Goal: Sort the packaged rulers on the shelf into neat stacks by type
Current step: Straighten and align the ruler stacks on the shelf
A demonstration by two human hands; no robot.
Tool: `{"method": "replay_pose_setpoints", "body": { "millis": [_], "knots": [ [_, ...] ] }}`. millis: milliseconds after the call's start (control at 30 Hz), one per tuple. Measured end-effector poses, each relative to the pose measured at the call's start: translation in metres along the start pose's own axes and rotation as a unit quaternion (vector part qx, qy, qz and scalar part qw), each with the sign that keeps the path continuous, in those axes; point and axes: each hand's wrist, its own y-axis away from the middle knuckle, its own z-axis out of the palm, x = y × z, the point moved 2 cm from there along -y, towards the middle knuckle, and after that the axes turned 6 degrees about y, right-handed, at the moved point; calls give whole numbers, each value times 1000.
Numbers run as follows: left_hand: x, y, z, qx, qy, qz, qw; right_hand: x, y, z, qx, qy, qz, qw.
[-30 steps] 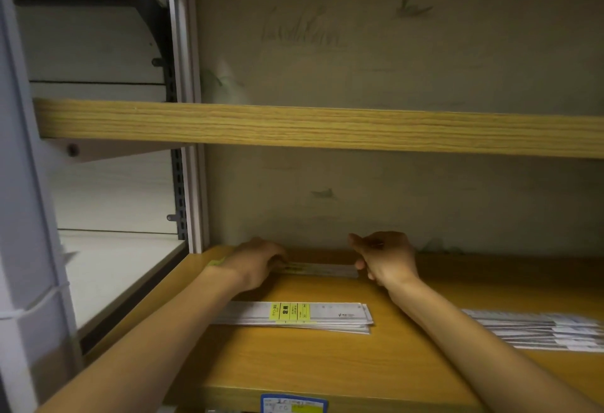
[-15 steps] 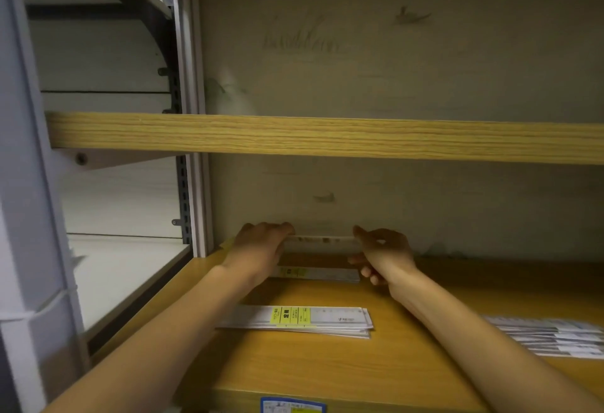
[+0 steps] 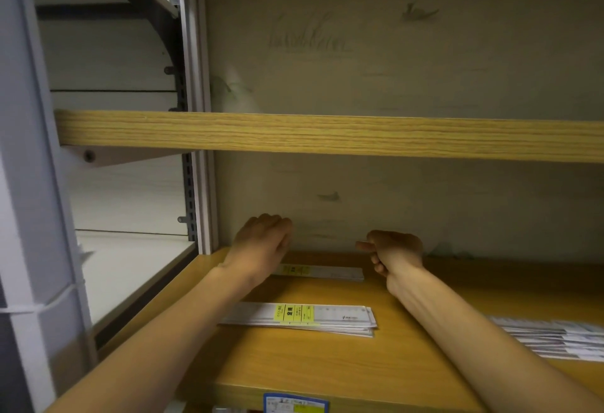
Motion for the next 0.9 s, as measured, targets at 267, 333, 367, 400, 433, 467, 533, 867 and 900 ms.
{"method": "replay_pose_setpoints", "body": {
  "millis": [267, 333, 367, 400, 433, 467, 533, 867, 900],
  "knots": [
    [-19, 14, 18, -188, 45, -91, 977, 8, -8, -7, 28, -9, 2, 1000],
    [-22, 14, 22, -216, 43, -102, 970, 10, -10, -8, 29, -9, 1, 1000],
    [-23, 14, 23, -227, 48, -109, 967, 10, -12, -8, 29, -7, 0, 1000],
    [-23, 13, 24, -235, 55, -114, 964, 11, -13, -8, 29, -5, 0, 1000],
    [-22, 13, 25, -243, 60, -119, 961, 12, -15, -9, 30, -3, 0, 1000],
    [-21, 13, 26, -252, 63, -124, 958, 13, -16, -9, 32, -1, 1, 999],
    [-20, 12, 28, -263, 57, -129, 954, 13, -18, -10, 37, 0, 2, 999],
    [-22, 12, 32, -245, 46, -101, 963, 19, -23, -14, 42, 9, 4, 999],
    [-21, 12, 32, -241, 36, -95, 965, 19, -24, -14, 43, 9, 4, 999]
  ]
}}
